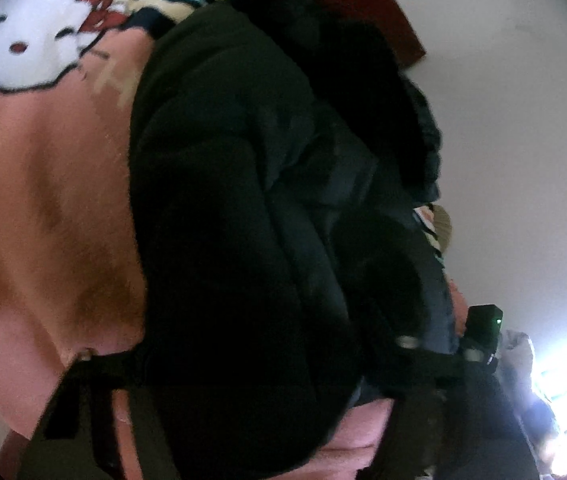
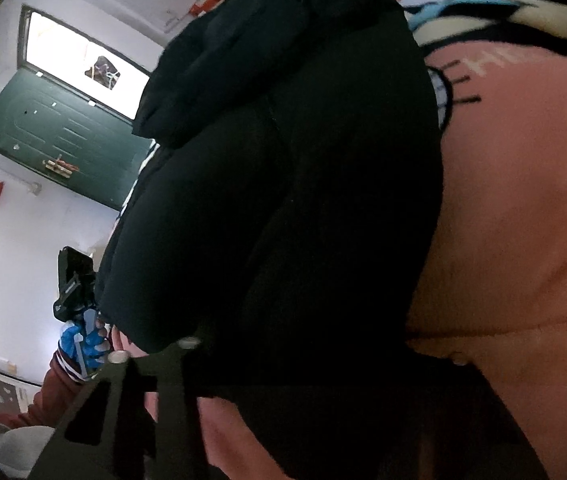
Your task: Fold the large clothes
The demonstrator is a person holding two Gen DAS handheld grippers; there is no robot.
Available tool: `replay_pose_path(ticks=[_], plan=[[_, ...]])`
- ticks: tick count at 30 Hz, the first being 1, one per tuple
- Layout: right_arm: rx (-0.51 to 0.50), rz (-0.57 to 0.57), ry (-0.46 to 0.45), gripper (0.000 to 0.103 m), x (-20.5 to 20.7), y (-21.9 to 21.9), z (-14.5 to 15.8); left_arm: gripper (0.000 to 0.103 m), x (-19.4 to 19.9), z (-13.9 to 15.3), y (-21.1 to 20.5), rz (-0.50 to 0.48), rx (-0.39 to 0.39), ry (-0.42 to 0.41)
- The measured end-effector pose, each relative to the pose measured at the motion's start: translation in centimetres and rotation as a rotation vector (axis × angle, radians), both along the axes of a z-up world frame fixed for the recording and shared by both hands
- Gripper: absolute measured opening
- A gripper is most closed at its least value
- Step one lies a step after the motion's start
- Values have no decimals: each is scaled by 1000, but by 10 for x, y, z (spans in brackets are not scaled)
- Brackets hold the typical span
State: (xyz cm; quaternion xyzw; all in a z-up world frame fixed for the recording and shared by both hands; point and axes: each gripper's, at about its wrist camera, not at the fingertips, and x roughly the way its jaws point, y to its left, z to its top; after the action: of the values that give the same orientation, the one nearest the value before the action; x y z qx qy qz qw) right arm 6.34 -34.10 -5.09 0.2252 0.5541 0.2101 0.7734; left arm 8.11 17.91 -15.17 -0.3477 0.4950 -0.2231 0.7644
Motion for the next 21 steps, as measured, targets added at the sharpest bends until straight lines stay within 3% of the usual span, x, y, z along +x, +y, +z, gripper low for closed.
replay_pose_path(ticks=[2, 5, 13, 21], plan=[[-6, 7, -24, 26, 2, 3, 4, 37, -2, 6, 2, 0, -6, -25], [-5, 18, -73, 20, 4, 11, 14, 29, -3, 18, 3, -2, -23, -60], [80, -22, -228, 18, 15, 2, 48, 27, 4, 67, 6, 2, -97, -180], [248, -91, -349, 17, 45, -36, 82, 27, 34, 131, -1, -43, -66, -327]])
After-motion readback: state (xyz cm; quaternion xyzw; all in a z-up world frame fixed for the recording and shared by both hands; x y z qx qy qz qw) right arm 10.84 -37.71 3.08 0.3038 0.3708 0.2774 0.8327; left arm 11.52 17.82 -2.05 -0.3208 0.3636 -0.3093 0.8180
